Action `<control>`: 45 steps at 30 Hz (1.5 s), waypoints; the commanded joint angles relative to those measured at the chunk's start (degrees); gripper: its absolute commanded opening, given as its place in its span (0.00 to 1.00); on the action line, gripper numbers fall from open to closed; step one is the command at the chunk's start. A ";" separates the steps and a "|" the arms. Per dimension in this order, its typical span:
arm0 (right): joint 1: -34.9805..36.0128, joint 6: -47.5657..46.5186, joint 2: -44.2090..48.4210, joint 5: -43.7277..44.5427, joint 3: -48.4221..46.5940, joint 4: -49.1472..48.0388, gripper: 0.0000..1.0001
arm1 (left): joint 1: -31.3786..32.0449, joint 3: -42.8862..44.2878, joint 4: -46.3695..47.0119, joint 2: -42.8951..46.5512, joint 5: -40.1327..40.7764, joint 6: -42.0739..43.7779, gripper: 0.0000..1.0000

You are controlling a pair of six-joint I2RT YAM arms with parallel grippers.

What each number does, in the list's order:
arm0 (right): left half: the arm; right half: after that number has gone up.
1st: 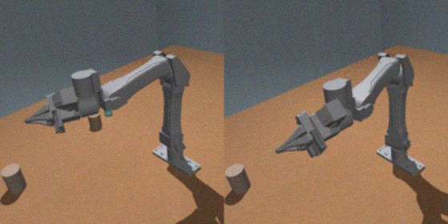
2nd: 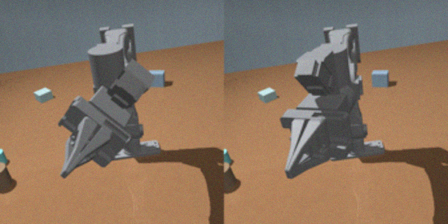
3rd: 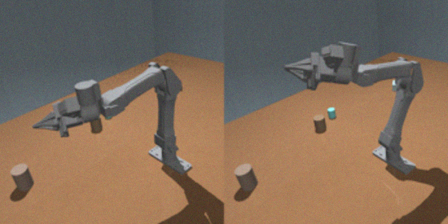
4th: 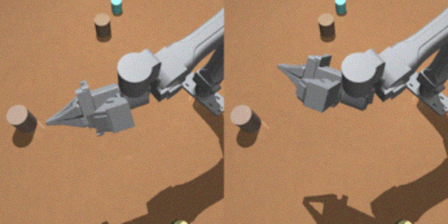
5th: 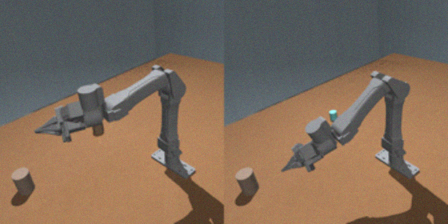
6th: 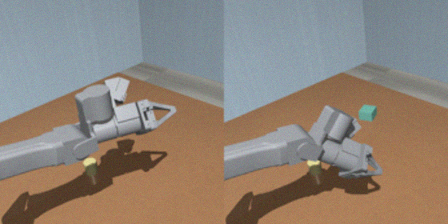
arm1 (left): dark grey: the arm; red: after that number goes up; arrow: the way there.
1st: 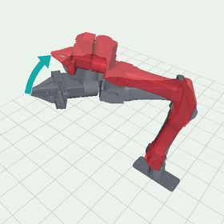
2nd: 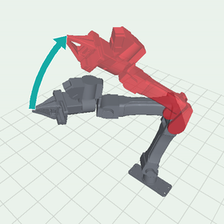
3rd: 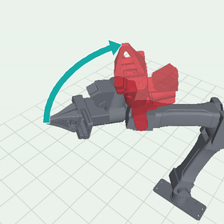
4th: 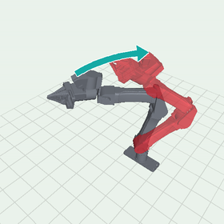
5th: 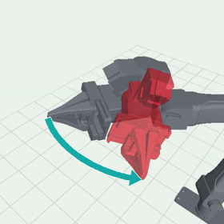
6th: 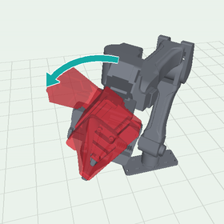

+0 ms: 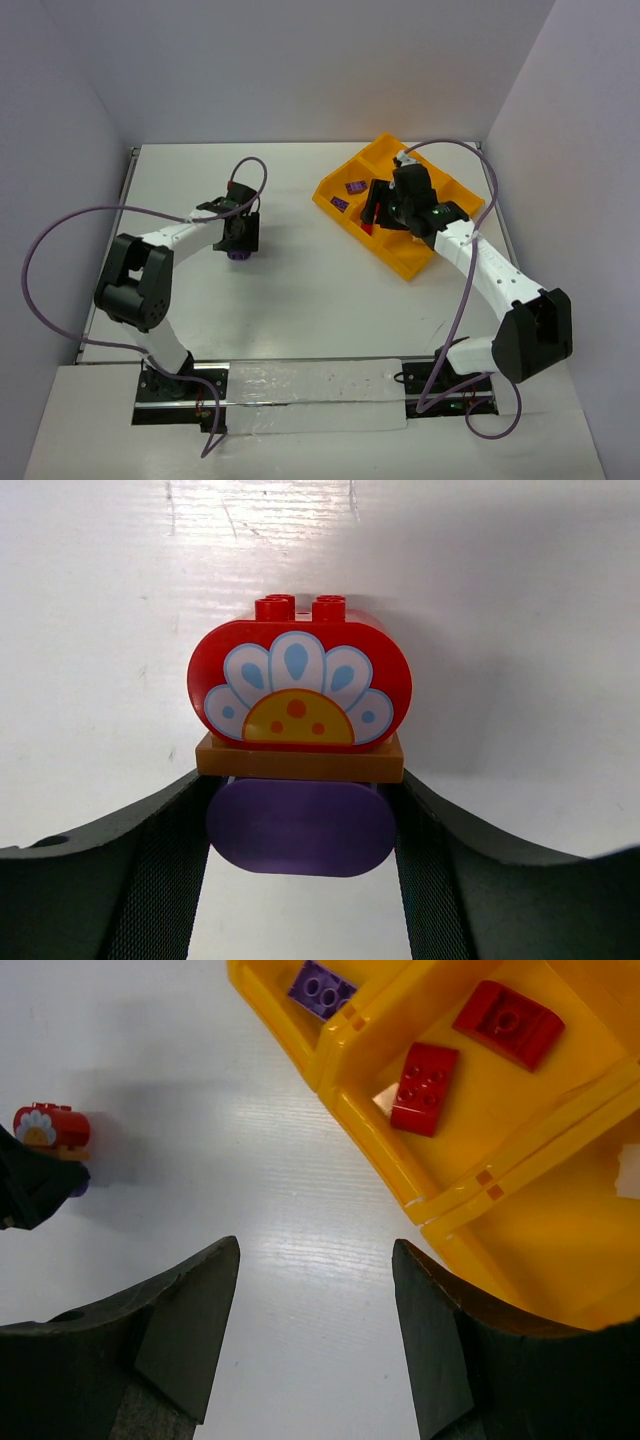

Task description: Sort the legos into containers by color

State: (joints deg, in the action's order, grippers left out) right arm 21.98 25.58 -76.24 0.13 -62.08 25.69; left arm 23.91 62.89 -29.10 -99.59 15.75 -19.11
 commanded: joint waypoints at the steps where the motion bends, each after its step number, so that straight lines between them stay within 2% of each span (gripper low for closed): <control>1: 0.43 -0.83 -0.44 -4.34 -7.19 2.05 0.70 | 0.07 4.28 -2.40 9.07 -3.33 0.93 0.00; 4: 0.44 0.52 -1.70 -9.95 -10.07 3.55 0.70 | 0.00 4.67 -2.39 12.96 -7.95 1.52 0.00; 10: 2.31 6.05 -10.09 -24.57 -21.29 7.69 0.69 | 0.09 2.33 2.94 23.26 -18.94 -0.36 0.00; 16: 5.82 8.25 -17.26 -31.19 -30.92 6.92 0.69 | 0.09 0.99 5.31 26.22 -25.99 -1.01 0.00; 19: 8.23 8.49 -20.85 -31.10 -37.25 8.10 0.69 | 0.09 0.33 6.38 27.69 -28.23 -1.01 0.00; 29: 12.02 12.89 -29.28 -27.71 -46.84 8.23 0.70 | 0.05 -0.74 7.50 30.77 -30.92 -1.05 0.00; 45: 14.89 15.54 -34.26 -29.76 -49.03 5.43 0.71 | 0.01 -0.93 8.98 30.58 -32.89 -1.72 0.00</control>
State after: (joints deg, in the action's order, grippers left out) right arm 35.04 40.69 -109.78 -27.98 -108.79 33.49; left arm 23.90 61.47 -23.48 -69.30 -15.30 -20.52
